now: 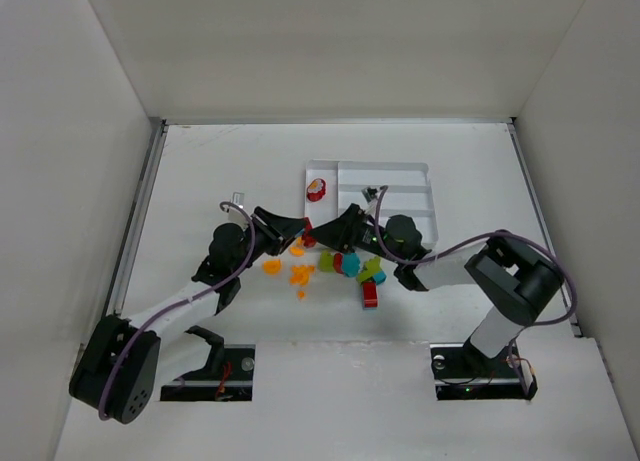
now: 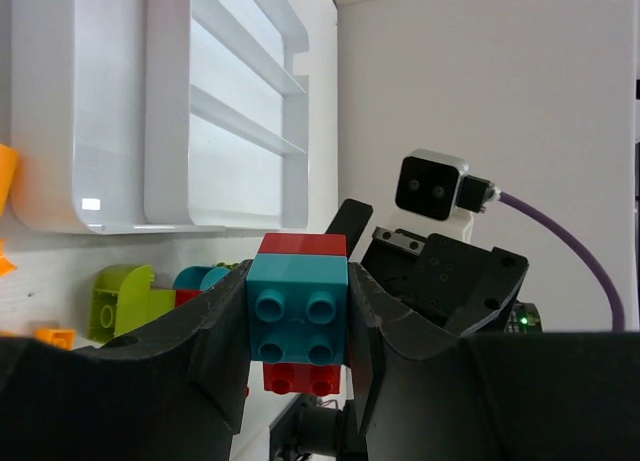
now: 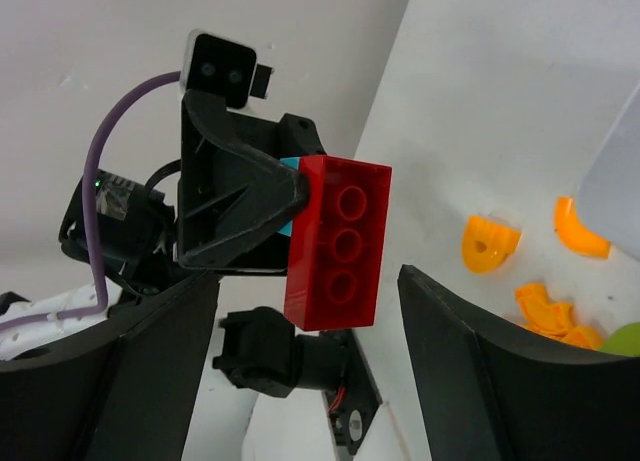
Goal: Sort the legos into containers by color
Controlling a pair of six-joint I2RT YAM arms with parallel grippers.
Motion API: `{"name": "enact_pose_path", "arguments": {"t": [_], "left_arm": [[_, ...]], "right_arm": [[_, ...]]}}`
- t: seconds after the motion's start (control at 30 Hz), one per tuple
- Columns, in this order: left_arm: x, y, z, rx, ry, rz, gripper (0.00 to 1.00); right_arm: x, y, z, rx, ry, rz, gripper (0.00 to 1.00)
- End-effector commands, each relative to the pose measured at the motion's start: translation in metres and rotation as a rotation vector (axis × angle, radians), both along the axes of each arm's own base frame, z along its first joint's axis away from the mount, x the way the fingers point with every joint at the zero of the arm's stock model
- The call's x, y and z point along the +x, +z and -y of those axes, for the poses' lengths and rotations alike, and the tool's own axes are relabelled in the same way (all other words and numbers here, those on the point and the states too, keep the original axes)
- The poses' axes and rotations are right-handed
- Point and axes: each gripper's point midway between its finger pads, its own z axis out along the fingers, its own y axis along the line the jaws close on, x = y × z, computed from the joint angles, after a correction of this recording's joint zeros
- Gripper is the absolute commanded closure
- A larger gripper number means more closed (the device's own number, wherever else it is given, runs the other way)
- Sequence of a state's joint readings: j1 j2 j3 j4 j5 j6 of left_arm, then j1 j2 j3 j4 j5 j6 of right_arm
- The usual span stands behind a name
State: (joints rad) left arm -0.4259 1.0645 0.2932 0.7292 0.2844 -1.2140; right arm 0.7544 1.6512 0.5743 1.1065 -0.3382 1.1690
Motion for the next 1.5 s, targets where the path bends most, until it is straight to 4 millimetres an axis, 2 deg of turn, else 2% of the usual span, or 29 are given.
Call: {"name": "enact_pose_path", "arguments": {"t": [0.0,0.17,0.33,0.6,0.8,1.03,1.2,1.37,1.47], "left_arm": [[0.002,0.044,0.005,-0.079,-0.01,0.113,0.88],[0.001,0.051,0.006,-0.1,-0.013,0.132,0.88],[0.002,0.056,0.009,-0.131,-0.023,0.138,0.88],[-0.006,0.054,0.018,-0.129,-0.056,0.141,0.88],[-0.005,0.051,0.012,-0.122,-0.035,0.14,0.8],[-0.002,0.049,0.009,-0.103,-0.024,0.14,0.61],[-0.002,0.047,0.005,-0.089,-0.016,0.145,0.57],[-0.002,0.047,0.002,-0.075,-0.009,0.147,0.58],[-0.003,0.048,0.003,-0.071,-0.014,0.154,0.65]], "right_arm": [[-0.009,0.035,-0.008,0.128,0.065,0.059,0.24],[-0.012,0.034,-0.012,0.132,0.086,0.048,0.29],[-0.011,0.037,-0.013,0.143,0.089,0.043,0.43],[-0.009,0.039,-0.016,0.178,0.094,0.036,0.48],[-0.011,0.044,-0.013,0.193,0.089,0.05,0.6],[-0.006,0.032,-0.009,0.165,0.065,0.025,0.61],[-0.002,0.028,-0.007,0.158,0.047,0.02,0.62],[0.002,0.026,-0.003,0.154,0.035,0.019,0.61],[0.003,0.024,-0.002,0.152,0.031,0.014,0.61]]}}
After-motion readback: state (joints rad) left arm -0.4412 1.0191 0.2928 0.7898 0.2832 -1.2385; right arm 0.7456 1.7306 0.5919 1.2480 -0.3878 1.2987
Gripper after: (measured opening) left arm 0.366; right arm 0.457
